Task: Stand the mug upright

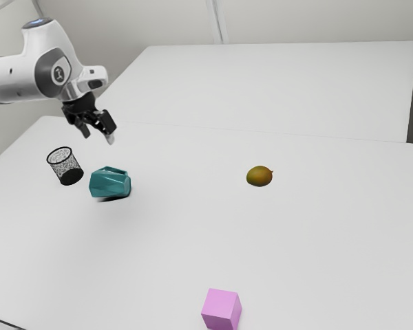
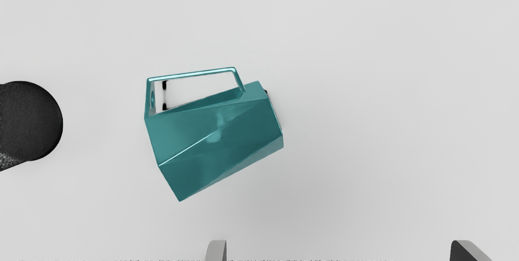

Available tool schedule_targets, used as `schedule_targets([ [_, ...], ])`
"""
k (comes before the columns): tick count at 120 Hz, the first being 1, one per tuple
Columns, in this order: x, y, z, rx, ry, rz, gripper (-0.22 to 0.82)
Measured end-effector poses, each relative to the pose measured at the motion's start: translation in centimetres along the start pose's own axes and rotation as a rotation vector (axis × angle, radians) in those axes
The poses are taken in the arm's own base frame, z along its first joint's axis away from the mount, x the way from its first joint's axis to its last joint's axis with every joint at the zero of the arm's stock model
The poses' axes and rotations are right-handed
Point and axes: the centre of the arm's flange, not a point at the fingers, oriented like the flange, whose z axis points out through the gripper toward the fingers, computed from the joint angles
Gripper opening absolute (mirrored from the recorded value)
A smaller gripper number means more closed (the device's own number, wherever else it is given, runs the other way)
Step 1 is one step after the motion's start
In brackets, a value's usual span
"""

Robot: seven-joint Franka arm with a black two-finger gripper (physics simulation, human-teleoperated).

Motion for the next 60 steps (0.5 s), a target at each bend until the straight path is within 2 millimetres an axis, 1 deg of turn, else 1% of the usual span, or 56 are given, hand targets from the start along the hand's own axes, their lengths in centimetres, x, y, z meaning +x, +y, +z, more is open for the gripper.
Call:
schedule_targets([
  [8,-0.1,-0.3,0.0,-0.006,0.001,-0.01,0.6],
  [14,-0.4,-1.3,0.2,-0.022,0.003,-0.03,0.6],
  [18,-0.8,-2.7,1.0,-0.045,0.001,-0.058,0.6],
  [22,-1.4,-4.5,1.8,-0.074,-0.002,-0.096,0.6],
  [29,-2.6,-7.5,2.7,-0.119,-0.005,-0.148,0.6],
  [37,-3.3,-9.8,5.8,-0.187,-0.035,-0.187,0.6],
  [41,-3.1,-10.8,7.0,-0.213,-0.042,-0.194,0.6],
  [45,-2.9,-11.3,8.2,-0.236,-0.054,-0.191,0.6],
  [52,-2.7,-12.2,9.7,-0.27,-0.071,-0.181,0.6],
  [60,-2.3,-13.1,11.0,-0.308,-0.083,-0.163,0.6],
])
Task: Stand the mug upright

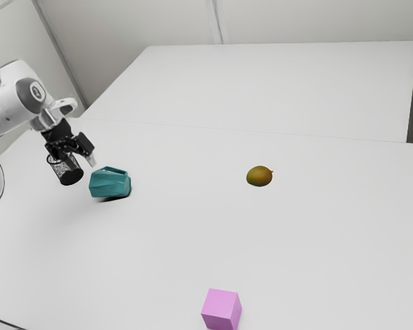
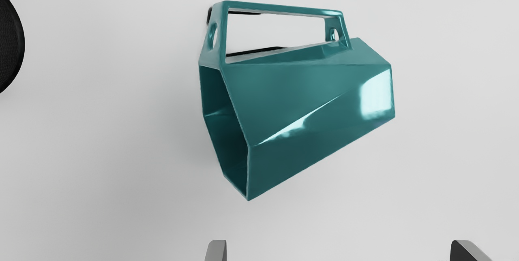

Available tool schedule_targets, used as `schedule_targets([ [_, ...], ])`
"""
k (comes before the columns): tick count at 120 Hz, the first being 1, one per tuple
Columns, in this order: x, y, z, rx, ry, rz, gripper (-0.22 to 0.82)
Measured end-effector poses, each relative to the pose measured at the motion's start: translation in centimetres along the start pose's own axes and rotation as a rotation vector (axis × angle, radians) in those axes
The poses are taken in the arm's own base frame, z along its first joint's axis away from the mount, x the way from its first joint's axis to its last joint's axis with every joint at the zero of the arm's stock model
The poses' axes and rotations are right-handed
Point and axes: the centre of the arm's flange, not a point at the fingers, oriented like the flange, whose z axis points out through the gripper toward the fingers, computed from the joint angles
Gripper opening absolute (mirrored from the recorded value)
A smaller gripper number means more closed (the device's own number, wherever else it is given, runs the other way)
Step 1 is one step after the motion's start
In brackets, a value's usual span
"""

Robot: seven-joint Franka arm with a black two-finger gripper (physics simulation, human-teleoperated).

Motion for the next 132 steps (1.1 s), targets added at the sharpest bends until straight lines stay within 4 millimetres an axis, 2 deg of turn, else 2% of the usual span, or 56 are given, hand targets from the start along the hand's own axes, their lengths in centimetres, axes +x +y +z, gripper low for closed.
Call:
schedule_targets([
  [13,0.8,-1.6,1.1,-0.084,-0.007,0.021,0.6],
  [46,1.8,-6.0,5.9,-0.295,-0.025,0.075,0.6],
  [92,1.9,-7.3,8.6,-0.523,0.047,0.137,0.59],
  [109,2.0,-7.3,9.1,-0.578,0.089,0.142,0.42],
  [132,2.1,-7.2,9.0,-0.604,0.12,0.156,0.06],
])
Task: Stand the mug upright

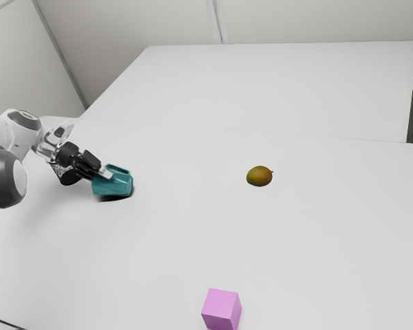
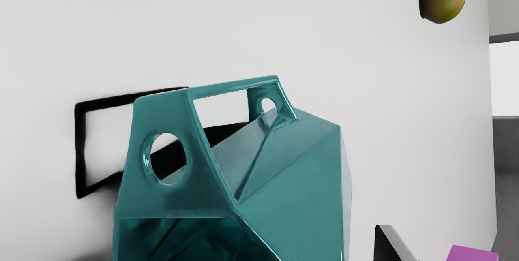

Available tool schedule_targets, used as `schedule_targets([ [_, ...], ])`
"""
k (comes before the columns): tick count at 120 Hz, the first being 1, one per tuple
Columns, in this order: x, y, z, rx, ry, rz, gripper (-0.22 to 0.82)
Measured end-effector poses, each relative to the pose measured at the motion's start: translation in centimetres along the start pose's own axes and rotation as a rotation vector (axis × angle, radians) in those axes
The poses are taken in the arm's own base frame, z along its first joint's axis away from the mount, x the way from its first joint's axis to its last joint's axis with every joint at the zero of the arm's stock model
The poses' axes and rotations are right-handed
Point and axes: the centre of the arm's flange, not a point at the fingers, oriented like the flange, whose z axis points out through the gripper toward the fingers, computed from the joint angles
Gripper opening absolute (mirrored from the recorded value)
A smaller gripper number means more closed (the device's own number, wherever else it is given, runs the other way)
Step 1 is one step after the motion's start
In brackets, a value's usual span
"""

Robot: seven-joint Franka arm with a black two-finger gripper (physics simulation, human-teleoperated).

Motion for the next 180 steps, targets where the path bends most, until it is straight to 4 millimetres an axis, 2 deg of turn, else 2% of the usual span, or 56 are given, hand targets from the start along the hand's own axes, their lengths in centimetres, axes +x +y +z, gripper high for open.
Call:
schedule_targets([
  [10,0.1,0.1,0.0,-0.004,0.003,0.008,-0.03],
  [24,0.2,0.4,0.2,-0.004,0.002,0.02,-0.1],
  [65,0.8,1.8,0.1,0.006,-0.002,0.055,-0.15],
  [81,1.0,3.5,-0.5,0.014,0.0,0.074,-0.16],
  [103,2.0,8.1,0.0,0.074,-0.033,0.124,-0.17],
  [121,2.5,11.5,1.9,0.18,-0.075,0.158,-0.18],
  [129,1.9,12.9,3.7,0.236,-0.092,0.167,-0.18],
  [146,1.8,16.8,7.3,0.43,-0.174,0.232,-0.18],
  [163,1.3,18.5,8.6,0.599,-0.22,0.268,-0.18],
  [180,1.1,19.4,10.0,0.691,-0.233,0.269,-0.18],
])
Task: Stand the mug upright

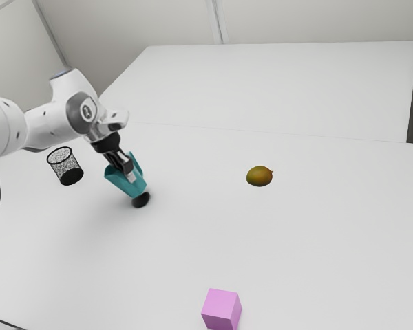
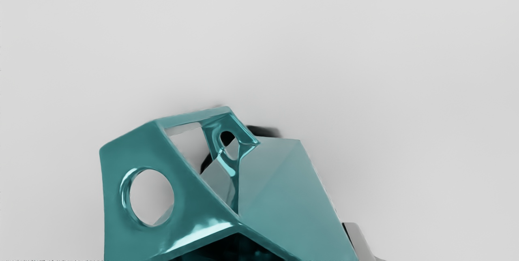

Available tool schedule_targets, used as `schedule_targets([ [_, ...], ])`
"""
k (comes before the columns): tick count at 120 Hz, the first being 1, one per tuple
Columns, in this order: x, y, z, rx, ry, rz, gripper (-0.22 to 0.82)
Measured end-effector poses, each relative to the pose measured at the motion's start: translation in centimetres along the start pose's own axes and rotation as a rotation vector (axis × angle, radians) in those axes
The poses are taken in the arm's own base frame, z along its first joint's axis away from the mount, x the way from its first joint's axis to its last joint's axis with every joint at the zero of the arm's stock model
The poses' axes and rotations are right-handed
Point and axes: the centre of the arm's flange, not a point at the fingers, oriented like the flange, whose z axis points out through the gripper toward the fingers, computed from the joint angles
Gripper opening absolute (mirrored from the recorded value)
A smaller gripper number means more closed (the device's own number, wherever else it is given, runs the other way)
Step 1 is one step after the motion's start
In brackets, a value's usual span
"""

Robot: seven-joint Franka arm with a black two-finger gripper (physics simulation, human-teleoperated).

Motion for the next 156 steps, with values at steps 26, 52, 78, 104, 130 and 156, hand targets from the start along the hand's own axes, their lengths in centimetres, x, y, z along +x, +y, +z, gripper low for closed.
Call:
schedule_targets([
  [26,-1.3,2.1,0.4,0.089,-0.058,-0.017,-0.18],
  [52,-1.1,3.5,1.2,0.164,-0.127,-0.019,-0.18],
  [78,-2.2,4.3,2.5,0.187,-0.196,-0.049,-0.18],
  [104,-2.3,5.2,3.3,0.226,-0.237,-0.056,-0.18],
  [130,-2.2,5.3,3.7,0.249,-0.252,-0.076,-0.18],
  [156,-2.2,5.0,5.2,0.257,-0.27,-0.104,-0.18],
])
